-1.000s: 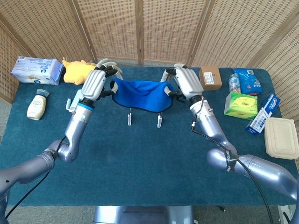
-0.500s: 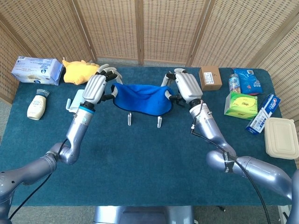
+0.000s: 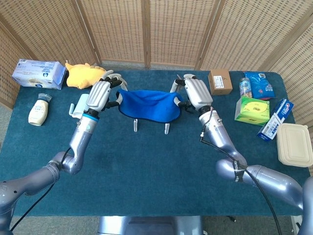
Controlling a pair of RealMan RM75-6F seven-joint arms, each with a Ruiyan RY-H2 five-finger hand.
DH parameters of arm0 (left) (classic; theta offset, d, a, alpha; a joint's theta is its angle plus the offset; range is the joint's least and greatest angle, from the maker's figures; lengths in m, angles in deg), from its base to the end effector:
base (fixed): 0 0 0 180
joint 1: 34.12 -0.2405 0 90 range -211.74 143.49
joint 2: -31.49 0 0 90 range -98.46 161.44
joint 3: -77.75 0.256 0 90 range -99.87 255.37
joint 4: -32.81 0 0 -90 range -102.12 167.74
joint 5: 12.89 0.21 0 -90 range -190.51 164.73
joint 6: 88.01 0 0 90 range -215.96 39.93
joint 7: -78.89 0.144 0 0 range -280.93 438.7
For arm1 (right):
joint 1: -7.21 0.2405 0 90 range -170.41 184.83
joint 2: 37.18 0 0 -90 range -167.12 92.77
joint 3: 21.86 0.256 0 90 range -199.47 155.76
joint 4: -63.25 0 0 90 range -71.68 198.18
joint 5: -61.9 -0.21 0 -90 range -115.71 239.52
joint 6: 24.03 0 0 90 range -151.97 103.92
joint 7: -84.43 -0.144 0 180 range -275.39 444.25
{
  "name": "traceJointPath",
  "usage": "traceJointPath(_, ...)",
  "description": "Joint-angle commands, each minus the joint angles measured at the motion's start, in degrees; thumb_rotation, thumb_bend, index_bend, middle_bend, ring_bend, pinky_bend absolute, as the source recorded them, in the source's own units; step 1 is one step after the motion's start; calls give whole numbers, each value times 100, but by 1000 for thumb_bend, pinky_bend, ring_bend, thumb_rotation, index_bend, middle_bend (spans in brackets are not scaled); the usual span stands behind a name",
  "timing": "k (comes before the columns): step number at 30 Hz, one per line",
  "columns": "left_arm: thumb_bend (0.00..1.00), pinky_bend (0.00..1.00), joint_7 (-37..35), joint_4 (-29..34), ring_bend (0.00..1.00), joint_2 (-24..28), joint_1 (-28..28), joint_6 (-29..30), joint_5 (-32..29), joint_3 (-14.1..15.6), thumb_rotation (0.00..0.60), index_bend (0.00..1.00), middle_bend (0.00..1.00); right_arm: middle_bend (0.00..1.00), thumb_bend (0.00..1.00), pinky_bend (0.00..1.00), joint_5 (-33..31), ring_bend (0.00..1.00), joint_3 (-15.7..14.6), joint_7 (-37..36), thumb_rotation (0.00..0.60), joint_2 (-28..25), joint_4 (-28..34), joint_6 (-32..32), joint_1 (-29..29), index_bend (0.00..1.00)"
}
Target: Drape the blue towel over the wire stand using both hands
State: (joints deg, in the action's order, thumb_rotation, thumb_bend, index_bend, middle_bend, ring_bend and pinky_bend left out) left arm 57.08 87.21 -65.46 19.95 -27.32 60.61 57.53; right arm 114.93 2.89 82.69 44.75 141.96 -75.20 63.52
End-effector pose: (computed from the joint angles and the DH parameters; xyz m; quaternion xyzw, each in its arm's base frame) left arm -0.1008 0.4537 0.0345 -0.5892 -0.3963 -0.6018 0.3655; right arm -0.0605 -0.4497 0.0782 0.6041 -0.4476 0.5409 0.3770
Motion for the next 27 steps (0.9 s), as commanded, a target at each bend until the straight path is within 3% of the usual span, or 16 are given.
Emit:
traceJointPath(1,567,107,-8,-8,255,-16,3,9,7,0,600,760,421,578,423,207,25,440,-20,2,600,19,-23,-3,-10,1000)
traceJointPath(27,568,103,-102,-281,256,-169,-78,-20,42,107,600,760,423,577,425,207,213,440,-165,68,600,260,-310,16,-52,1000)
